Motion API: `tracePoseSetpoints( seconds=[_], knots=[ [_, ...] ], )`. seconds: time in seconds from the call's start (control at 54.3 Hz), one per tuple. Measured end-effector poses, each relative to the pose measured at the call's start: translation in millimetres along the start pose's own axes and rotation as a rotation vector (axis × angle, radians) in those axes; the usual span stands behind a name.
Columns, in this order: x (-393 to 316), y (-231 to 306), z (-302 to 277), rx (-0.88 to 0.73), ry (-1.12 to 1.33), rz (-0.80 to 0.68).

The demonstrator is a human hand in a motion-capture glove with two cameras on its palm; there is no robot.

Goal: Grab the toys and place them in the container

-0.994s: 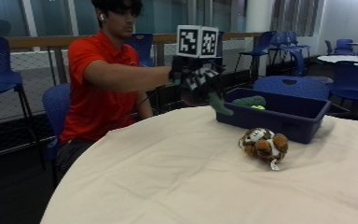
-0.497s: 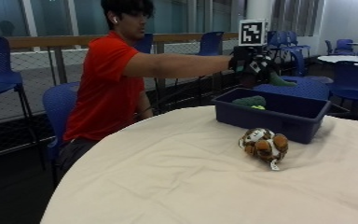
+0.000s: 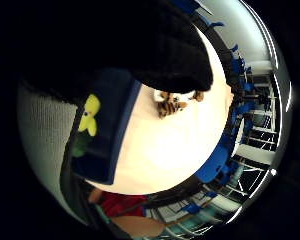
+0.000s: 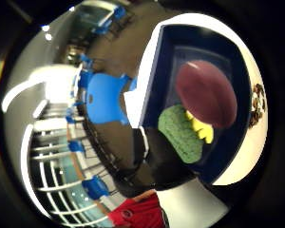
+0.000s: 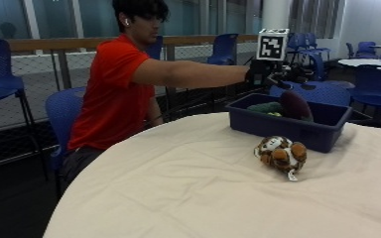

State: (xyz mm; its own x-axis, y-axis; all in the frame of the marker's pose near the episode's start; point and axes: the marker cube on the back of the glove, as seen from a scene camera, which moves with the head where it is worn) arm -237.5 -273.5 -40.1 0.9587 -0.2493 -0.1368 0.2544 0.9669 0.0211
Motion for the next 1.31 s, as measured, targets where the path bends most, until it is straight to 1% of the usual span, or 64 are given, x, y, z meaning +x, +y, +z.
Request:
tracePoseSetpoints(
  seconds=[0.055, 0.129, 0.147, 0.203, 0.295, 0.534, 0.718, 0.792, 0.865, 1.013, 1.16, 1.234, 1.307],
  knots=[
    [13, 4, 0, 0.014, 0.007, 0.022],
    [46, 10, 2, 0.027, 0.101, -0.04],
    [54, 11, 3, 0.031, 0.106, -0.021],
    [71, 10, 3, 0.04, 0.042, 0.118],
    [99, 10, 10, 0.034, 0.02, 0.203],
    [166, 3, 42, -0.006, -0.049, 0.308],
    [198, -10, 69, -0.02, -0.091, 0.386],
    [206, -18, 80, -0.005, -0.101, 0.399],
    [210, -25, 91, -0.023, -0.062, 0.405],
    [209, -32, 125, -0.14, 0.011, 0.387],
    [205, -32, 133, -0.229, 0.061, 0.354],
    [205, -31, 130, -0.233, 0.091, 0.351],
    [204, -27, 127, -0.194, 0.107, 0.348]
  ],
)
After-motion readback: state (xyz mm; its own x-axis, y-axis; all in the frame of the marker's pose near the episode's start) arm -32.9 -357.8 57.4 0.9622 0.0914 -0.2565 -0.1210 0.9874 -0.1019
